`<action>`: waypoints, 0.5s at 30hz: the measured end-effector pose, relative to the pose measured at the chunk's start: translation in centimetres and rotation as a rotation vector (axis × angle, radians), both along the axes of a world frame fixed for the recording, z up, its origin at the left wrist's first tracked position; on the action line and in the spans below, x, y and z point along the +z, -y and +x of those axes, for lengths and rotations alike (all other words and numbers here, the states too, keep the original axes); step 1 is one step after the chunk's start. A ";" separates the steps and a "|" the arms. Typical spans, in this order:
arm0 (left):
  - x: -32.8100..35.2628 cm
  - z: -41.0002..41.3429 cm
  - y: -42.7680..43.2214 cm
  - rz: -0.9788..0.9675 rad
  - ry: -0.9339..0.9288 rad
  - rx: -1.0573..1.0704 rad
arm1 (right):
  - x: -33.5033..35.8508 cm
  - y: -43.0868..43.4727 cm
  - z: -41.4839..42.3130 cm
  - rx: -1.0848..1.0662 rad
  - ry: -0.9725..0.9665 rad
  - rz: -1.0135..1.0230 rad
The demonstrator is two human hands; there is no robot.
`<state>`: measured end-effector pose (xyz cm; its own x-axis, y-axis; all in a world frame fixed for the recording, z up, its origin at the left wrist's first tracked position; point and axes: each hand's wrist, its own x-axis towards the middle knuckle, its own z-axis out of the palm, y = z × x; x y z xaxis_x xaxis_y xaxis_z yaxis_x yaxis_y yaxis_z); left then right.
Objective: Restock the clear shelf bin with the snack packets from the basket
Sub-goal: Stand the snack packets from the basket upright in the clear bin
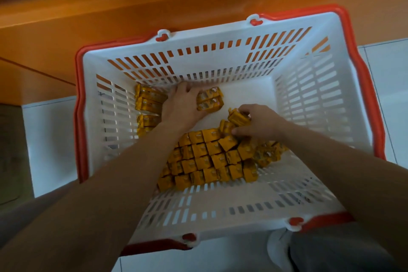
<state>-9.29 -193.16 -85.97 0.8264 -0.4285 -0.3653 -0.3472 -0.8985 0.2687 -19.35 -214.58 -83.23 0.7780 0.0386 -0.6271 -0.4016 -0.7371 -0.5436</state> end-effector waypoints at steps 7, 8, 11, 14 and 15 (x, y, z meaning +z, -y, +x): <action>-0.4 0.1 -0.1 -0.152 -0.224 0.103 | -0.9 0.1 0.1 -0.047 -0.046 0.019; -0.2 0.3 0.0 -0.142 -0.232 0.094 | -1.1 -0.1 0.2 -0.054 -0.047 0.042; 0.1 0.6 0.6 -0.120 -0.292 0.122 | -1.3 -0.8 0.7 -0.042 -0.114 0.089; 0.3 0.7 1.0 -0.151 -0.416 0.206 | -1.4 -0.9 1.1 -0.098 -0.181 0.113; 0.5 0.9 1.0 -0.170 -0.450 0.241 | -1.3 -0.8 1.2 -0.128 -0.190 0.131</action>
<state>-8.44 -194.14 -85.50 0.6862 -0.3299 -0.6483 0.0468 -0.8693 0.4920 -18.15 -213.81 -84.54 0.6504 0.0379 -0.7587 -0.5914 -0.6016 -0.5370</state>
